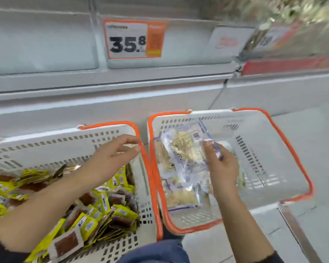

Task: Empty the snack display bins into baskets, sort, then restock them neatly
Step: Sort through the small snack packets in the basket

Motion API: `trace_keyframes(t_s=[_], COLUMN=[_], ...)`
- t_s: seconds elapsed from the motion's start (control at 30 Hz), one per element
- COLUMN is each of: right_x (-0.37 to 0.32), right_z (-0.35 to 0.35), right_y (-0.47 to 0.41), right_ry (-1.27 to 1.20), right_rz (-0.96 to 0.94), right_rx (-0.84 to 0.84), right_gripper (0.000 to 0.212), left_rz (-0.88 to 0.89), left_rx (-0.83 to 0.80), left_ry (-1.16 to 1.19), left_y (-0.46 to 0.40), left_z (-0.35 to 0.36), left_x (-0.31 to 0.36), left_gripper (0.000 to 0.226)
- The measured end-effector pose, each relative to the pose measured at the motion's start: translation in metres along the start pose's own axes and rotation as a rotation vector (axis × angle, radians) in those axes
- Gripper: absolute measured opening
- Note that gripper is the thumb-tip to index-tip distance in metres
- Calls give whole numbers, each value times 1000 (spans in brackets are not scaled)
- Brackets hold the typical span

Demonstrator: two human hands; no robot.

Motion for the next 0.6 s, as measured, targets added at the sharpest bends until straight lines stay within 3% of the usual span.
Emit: trace_keyframes(t_s=[0.1,0.17,0.23,0.33,0.43,0.5,0.6], right_x=[37,36,25,-1,-19,7,69], right_z=[-25,-19,13,84,160,209,244], right_y=[-12,-6,13,59,115,148,170], right_ry=[303,377,342,342,436,723,1184], right_rz=[5,-85,-197,-440,-755,-864,-896], right_rx=[6,-5,-126,-371,-602,-852,-1129], right_gripper=[49,37,23,22,27,30,26], left_rz=[-33,-68,-109,-168,-199,-111,202], left_rx=[-70,-64,-32,52,-2,-123,-400], left_ry=[-44,-96,-146,-347,-646,-821,-1000], left_y=[11,13,12,14,26,34,55], left_z=[12,2,-19,-68,-91,-76,-15], left_x=[-15,-35,-60,-111,-161,-186,-208], left_gripper=[14,11,8,5,24,39,65])
Point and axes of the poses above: each hand's wrist, its own y-axis away from the middle knuckle, its own z-axis out of the palm, x = y × z, the point moved 10 cm from there along -y, towards the middle knuckle, and after that the axes turned 12 degrees about x, right-handed, at the moved point
